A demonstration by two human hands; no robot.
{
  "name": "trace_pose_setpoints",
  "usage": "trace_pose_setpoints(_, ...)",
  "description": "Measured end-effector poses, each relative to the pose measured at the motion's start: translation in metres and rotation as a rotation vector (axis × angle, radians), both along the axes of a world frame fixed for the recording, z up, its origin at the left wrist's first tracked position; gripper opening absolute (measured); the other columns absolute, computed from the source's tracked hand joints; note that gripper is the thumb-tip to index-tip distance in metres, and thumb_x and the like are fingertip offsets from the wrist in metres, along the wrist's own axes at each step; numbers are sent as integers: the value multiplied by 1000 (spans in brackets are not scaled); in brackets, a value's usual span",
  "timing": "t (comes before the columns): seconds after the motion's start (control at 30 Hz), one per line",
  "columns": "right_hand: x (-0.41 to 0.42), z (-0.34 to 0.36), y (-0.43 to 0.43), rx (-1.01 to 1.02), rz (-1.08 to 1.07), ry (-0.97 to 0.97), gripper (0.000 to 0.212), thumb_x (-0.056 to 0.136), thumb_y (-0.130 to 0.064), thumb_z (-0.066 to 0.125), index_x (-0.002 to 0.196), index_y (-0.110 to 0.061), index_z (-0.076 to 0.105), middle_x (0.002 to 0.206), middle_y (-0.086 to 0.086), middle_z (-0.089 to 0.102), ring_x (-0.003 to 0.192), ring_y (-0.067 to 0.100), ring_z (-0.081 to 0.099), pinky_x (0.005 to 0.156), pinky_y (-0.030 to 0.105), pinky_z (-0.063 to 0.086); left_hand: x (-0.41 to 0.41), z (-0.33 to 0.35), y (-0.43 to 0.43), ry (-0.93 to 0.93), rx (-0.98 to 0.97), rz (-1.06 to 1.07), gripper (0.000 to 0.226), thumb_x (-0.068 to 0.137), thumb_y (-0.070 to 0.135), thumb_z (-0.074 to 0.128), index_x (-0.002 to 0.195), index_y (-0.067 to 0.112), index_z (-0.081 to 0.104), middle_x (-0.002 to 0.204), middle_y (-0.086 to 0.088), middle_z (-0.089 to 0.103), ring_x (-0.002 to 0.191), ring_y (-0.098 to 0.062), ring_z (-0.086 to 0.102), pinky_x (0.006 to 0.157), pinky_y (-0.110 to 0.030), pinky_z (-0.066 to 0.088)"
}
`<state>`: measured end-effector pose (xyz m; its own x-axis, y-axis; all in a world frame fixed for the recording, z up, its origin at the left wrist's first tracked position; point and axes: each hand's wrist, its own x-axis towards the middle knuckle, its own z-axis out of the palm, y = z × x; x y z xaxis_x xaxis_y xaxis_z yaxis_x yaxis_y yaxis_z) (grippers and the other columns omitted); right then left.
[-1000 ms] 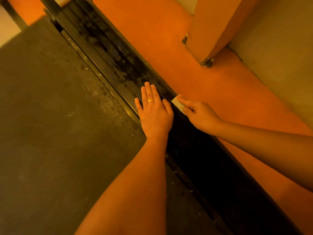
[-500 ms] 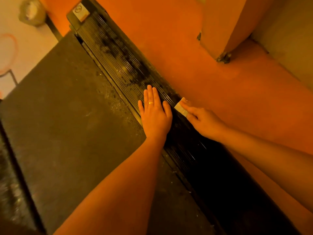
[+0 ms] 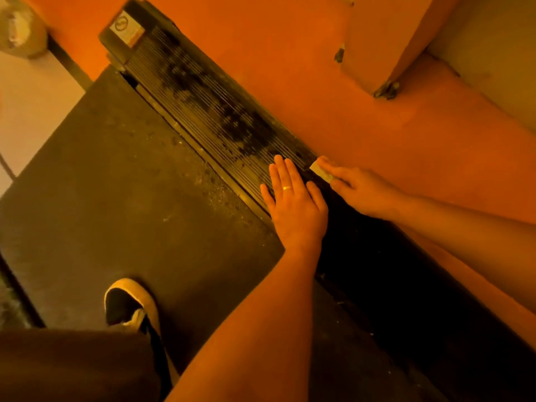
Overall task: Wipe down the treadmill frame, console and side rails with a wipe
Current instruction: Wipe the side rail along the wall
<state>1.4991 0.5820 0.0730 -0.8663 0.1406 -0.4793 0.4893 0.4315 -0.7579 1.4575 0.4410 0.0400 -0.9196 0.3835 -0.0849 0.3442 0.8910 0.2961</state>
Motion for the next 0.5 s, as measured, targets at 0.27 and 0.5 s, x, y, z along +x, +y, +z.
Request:
trace_pose_setpoints(0.27, 13, 4, -11, 72, -82, 5, 53, 103, -5, 45, 148, -28, 31, 155, -12, 29, 144, 3, 25, 104, -3, 16, -2, 2, -2, -49, 18, -34, 65, 103, 37, 26, 160, 10, 9, 168, -7, 3, 156, -22, -2, 125, -51, 0)
trace_pose_setpoints(0.5, 13, 4, -31, 158, -274, -30, 48, 102, -7, 49, 148, -20, 42, 147, -15, 35, 138, 2, 31, 106, 10, 22, -7, 11, -11, -120, 96, -109, 63, 102, 37, 22, 156, 9, 3, 168, -8, 1, 156, -23, -1, 122, -50, -4)
